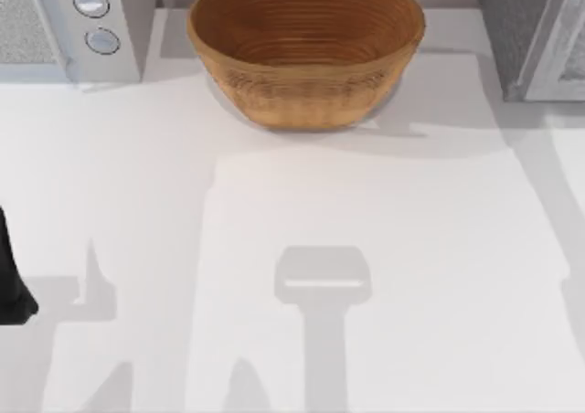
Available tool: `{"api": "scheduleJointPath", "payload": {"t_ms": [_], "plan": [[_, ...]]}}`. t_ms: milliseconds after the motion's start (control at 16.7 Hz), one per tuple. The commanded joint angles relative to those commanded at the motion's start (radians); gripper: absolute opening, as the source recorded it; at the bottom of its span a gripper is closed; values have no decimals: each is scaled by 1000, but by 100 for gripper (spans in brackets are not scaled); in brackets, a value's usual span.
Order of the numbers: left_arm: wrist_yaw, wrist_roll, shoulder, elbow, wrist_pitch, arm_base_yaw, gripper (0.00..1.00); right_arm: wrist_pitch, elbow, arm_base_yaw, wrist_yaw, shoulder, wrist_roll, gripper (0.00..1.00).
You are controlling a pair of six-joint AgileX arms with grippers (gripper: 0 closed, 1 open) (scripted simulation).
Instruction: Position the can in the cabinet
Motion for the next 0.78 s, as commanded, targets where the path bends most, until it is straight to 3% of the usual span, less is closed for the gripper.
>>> {"api": "scheduleJointPath", "payload": {"t_ms": [780], "plan": [[0, 0, 0, 0, 0, 0, 100, -105, 414, -34, -29, 306, -1, 0]]}}
